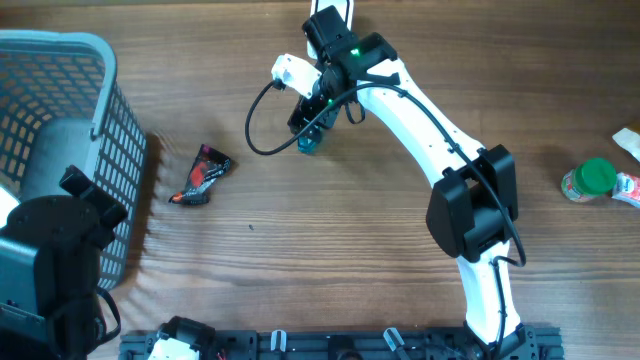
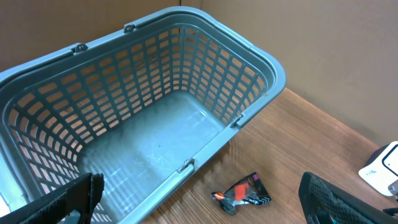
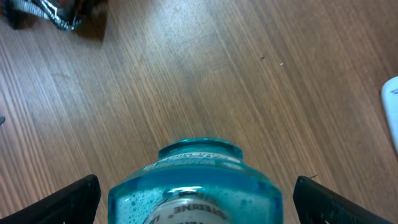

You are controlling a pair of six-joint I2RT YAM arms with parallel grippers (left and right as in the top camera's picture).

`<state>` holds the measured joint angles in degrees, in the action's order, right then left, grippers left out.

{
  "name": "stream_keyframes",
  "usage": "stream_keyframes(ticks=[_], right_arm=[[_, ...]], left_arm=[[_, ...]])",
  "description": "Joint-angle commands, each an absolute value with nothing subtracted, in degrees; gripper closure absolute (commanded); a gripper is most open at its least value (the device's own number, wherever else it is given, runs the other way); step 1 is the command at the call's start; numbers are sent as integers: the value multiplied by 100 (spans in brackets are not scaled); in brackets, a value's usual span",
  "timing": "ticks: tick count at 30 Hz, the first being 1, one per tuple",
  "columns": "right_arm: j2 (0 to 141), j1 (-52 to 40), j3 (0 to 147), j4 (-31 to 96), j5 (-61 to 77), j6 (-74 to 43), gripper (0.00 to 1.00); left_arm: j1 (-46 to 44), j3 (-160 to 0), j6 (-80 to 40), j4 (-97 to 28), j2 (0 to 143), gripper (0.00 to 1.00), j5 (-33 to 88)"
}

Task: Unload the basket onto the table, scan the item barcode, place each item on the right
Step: 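Rotate the blue mouthwash bottle's label toward the scanner with the right gripper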

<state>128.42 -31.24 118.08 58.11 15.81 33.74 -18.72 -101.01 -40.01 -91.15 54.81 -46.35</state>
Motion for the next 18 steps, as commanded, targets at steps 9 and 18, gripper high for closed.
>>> stream_keyframes(ticks=[9, 18], right_arm=[[13166, -3155, 11762, 5745, 1245, 3238, 0], [13181, -3155, 11762, 5675, 1247, 3238, 9]], left_arm=[[-1846, -10147, -4123, -9118, 5492, 0, -4587], [-1846, -10147, -4121, -9118, 5492, 0, -4587]])
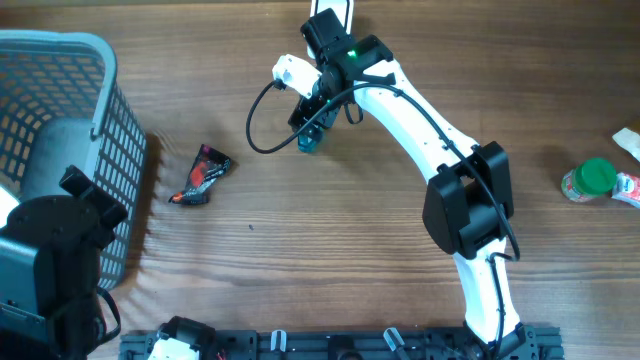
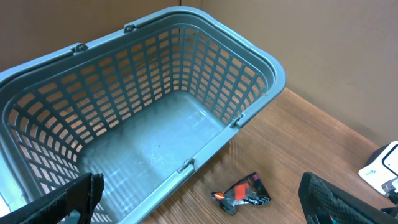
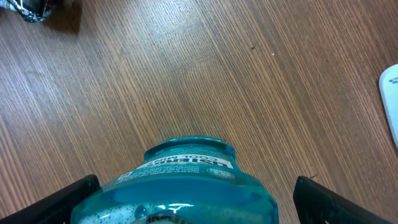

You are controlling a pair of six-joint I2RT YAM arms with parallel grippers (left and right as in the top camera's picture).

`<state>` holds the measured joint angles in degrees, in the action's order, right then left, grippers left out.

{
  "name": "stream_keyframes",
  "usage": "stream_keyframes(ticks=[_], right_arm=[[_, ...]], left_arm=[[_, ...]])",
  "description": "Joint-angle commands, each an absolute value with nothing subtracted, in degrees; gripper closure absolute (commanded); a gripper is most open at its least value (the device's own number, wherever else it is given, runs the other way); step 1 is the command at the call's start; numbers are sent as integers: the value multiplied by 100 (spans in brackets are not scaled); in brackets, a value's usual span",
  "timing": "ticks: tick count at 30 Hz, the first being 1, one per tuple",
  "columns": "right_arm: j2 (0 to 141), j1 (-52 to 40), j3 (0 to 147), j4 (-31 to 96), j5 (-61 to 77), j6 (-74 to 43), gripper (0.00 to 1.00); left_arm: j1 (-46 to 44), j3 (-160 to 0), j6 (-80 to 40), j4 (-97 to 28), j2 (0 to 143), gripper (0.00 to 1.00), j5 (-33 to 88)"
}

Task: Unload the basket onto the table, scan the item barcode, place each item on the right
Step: 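Rotate the blue mouthwash bottle's label toward the scanner with the right gripper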

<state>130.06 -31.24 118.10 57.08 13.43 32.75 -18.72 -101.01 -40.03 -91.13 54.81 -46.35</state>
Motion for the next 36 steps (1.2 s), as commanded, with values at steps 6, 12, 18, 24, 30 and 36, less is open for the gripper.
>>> stream_keyframes(ticks=[6, 12, 18, 24, 30, 36], right_arm=[[13181, -3155, 11762, 5599, 1219, 3146, 25], [13172, -3155, 11913, 5649, 980, 2453, 28], [12881, -3155, 12171, 5839, 945, 773, 28], [12536, -3059, 12173, 6191, 1426, -963, 28], [12291, -2602, 12173, 6390, 3015, -1704, 34], [12261, -2049, 12171, 6777, 4687, -2128, 35]], left_arm=[[-1846, -10147, -4121, -9118, 5492, 0, -4587], [-1846, -10147, -4121, -9118, 5492, 0, -4587], [-1846, -10147, -4121, -9120, 5492, 0, -4587], [-1846, -10147, -4121, -9137, 5492, 0, -4587], [-1846, -10147, -4125, -9334, 5492, 0, -4582], [-1846, -10147, -4191, -9376, 5492, 0, -4475]])
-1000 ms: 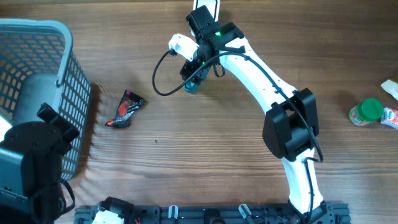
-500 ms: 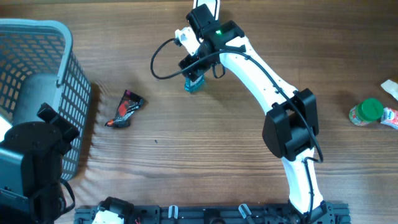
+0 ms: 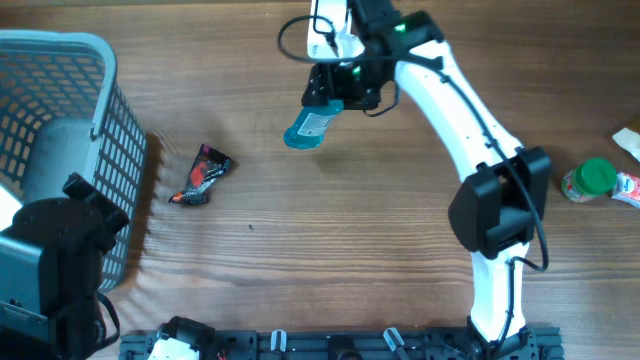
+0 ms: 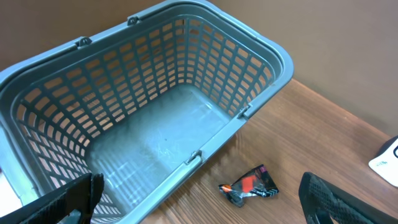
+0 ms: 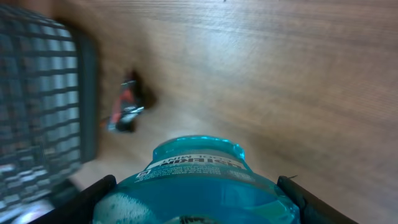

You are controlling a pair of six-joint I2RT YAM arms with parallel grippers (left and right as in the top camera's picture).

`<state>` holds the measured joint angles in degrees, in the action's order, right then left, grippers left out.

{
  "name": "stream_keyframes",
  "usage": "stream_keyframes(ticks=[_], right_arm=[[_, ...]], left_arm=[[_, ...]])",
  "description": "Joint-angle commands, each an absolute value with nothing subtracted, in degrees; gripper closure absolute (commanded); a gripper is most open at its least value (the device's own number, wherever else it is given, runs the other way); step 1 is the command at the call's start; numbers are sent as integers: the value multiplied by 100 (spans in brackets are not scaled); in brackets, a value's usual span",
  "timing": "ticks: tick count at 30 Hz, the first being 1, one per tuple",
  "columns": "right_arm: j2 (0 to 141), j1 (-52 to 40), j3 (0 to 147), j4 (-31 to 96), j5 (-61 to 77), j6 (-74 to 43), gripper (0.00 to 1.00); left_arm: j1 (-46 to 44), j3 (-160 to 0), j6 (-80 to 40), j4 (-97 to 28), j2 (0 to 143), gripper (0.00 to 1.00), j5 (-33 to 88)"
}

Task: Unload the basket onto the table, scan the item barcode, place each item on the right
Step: 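Rotate the blue mouthwash bottle's label toward the scanner with the right gripper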

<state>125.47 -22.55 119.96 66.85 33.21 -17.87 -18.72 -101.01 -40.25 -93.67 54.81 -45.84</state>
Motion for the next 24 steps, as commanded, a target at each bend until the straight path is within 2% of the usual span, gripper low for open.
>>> stream_keyframes(ticks=[1, 8, 24], right_arm=[[12261, -1953, 12171, 6827, 4971, -2178, 35], [12261, -1706, 12171, 6884, 6029, -2482, 36], [12261, -1699, 12171, 6779, 6167, -2556, 38]], left_arm=[[-1846, -10147, -4278, -9384, 5492, 0, -4471], [-1846, -10147, -4292, -9397, 5492, 0, -4436], [-1846, -10147, -4292, -9419, 5492, 0, -4436]])
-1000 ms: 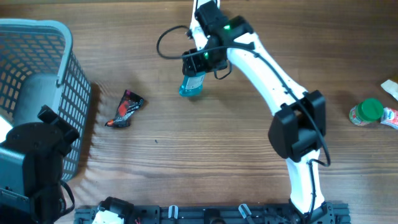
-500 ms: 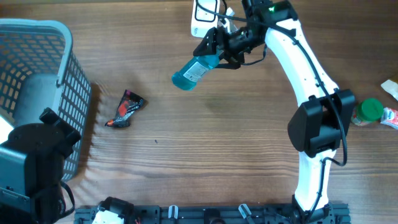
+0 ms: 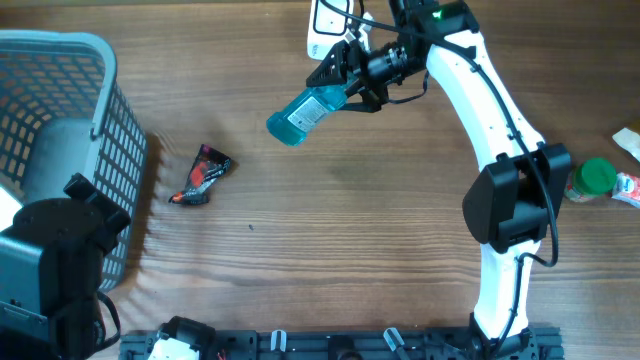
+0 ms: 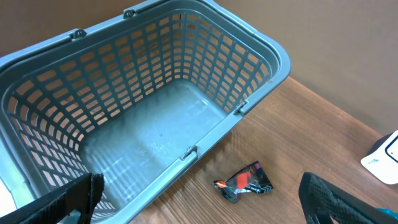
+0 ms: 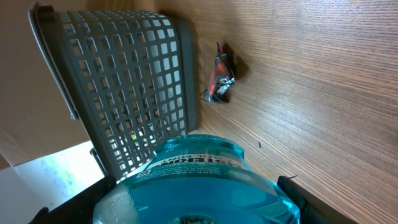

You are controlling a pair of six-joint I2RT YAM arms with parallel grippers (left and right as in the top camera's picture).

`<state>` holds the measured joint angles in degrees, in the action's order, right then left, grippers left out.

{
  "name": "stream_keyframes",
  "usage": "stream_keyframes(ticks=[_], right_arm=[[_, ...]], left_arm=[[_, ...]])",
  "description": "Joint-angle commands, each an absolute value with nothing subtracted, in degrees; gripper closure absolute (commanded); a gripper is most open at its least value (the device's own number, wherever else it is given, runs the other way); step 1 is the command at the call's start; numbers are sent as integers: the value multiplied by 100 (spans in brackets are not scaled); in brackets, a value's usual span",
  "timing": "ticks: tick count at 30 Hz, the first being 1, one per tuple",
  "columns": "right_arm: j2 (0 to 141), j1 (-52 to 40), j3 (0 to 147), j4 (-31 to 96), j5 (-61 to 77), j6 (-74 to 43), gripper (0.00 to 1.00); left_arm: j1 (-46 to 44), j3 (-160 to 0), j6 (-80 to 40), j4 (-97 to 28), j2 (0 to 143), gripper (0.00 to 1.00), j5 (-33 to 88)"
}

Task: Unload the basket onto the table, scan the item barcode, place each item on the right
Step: 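Rotate the blue mouthwash bottle's label toward the scanner with the right gripper, then hold the bottle label against the scanner window with the right gripper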

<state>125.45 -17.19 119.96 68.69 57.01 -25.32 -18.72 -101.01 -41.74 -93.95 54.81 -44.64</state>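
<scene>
A blue mouthwash bottle (image 3: 298,114) hangs tilted over the table's far middle, base toward the basket, with my right gripper (image 3: 345,88) shut on its upper part. In the right wrist view the bottle (image 5: 198,177) fills the lower frame between my fingers (image 5: 293,190), its label facing the camera. The white scanner (image 3: 328,20) lies at the far edge just beyond the bottle, and its corner (image 4: 382,155) shows in the left wrist view. My left gripper (image 4: 199,211) stands open at the near left, holding nothing.
A grey-blue mesh basket (image 3: 118,110) stands at the left (image 4: 261,59). A crumpled black-and-red wrapper (image 3: 200,173) lies beside it (image 4: 244,182). A green-lidded jar (image 3: 590,180) and a small packet lie at the right edge.
The right wrist has turned, so the bottle lies flatter, with its base pointing left toward the basket. The gripper stands a little farther right. The left arm is unchanged.
The bottle stood on the table beside the scanner with my right gripper around it. Then it was shut on the bottle, still on the table. Later the bottle hung lifted and tilted, the scanner lying nearer the far edge. Now it is held nearly level.
</scene>
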Motion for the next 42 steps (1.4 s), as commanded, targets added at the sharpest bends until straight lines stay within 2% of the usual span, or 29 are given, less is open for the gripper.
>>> stream_keyframes(ticks=[1, 6, 11, 16, 22, 24, 35, 42], right_arm=[[12261, -1699, 12171, 6687, 6099, -2543, 38], [12261, -1702, 12160, 5693, 5561, -2279, 39], [12267, -1702, 12154, 4469, 4491, -1175, 38], [12352, -1702, 12140, 3522, 4449, 119, 38], [12853, -1695, 12140, 2480, 4506, 624, 40], [13135, -1660, 12140, 1855, 5050, 847, 41], [13854, -1232, 12140, -95, 5341, 1179, 46], [14577, -1105, 12140, -2123, 5725, -62, 46]], left_arm=[[-1846, -10147, -4292, -9419, 5492, 0, -4436], [-1846, -10147, -4294, -9419, 5492, 0, -4434], [-1846, -10147, -4423, -9415, 5492, 0, -4436], [-1846, -10147, -4421, -9415, 5492, 0, -4460], [-1846, -10147, -4418, -9415, 5492, 0, -4462], [-1846, -10147, -4414, -9421, 5492, 0, -4504], [-1846, -10136, -4338, -9649, 5492, 0, -4595], [-1846, -10136, -4379, -9649, 5492, 0, -4471]])
